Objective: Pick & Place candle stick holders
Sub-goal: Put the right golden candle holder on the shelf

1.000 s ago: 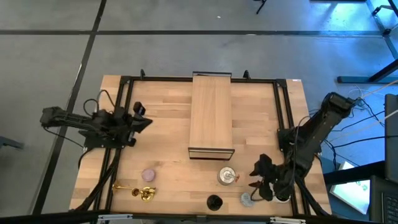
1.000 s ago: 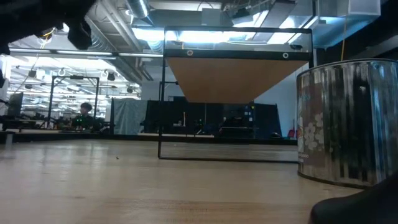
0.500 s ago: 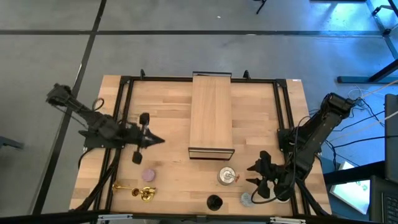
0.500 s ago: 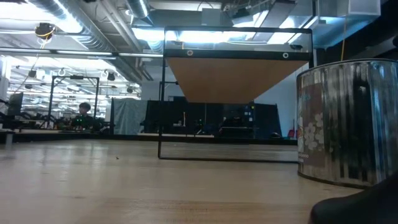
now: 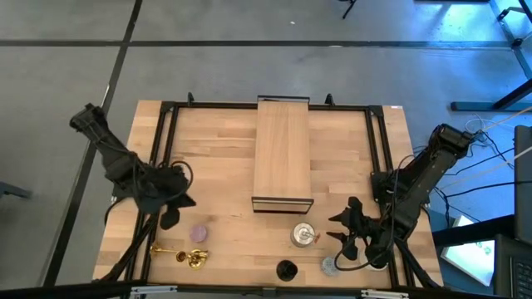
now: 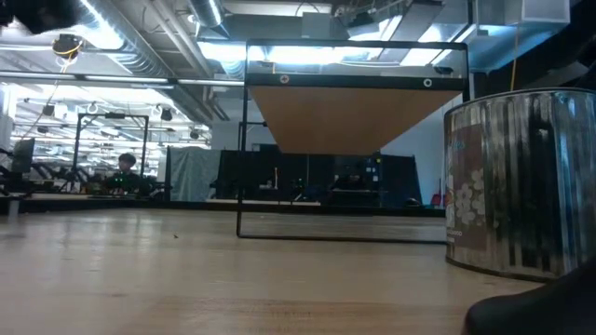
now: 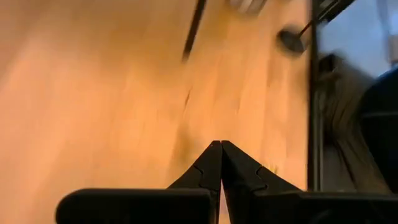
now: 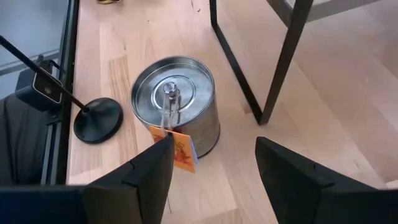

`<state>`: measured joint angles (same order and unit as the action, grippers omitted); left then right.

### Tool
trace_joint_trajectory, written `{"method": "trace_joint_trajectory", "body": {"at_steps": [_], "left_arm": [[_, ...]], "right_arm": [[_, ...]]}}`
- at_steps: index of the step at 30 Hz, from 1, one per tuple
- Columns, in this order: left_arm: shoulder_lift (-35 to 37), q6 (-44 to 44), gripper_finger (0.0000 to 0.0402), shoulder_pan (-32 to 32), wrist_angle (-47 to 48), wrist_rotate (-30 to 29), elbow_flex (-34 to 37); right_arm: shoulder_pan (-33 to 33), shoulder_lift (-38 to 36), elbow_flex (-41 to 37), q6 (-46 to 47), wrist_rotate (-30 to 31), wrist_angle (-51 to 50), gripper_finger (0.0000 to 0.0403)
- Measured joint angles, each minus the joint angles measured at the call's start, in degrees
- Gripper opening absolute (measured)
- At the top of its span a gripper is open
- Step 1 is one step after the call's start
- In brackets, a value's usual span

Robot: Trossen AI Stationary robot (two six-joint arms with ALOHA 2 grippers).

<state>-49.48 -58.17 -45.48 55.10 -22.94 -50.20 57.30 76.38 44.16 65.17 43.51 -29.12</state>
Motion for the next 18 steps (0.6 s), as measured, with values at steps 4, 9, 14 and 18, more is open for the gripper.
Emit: {"method": "trace_joint_trajectory", "body": {"at_steps": [4,9,14,18], "left_arm": [[0.4,-12.5,0.0003,-7.0,3.1,5.5,2.2],[0.2,-24.1,0.0003,-16.7,-7.5,7.0,9.0],[-0.1,-35.6,0.0002,-24.3,-21.4,2.7,17.4],[-2.2,-36.5,0.0001,-29.2,-37.2,-4.6,24.4]], "right_arm": [[0.0,0.0,0.0,0.1,0.0,0.4,0.0228],[0.0,0.0,0.0,0.2,0.0,1.1,0.0228],[0.0,0.0,0.0,0.0,0.0,1.1,0.0228],[0.0,0.0,0.0,-0.1,0.0,1.0,0.0229]]}}
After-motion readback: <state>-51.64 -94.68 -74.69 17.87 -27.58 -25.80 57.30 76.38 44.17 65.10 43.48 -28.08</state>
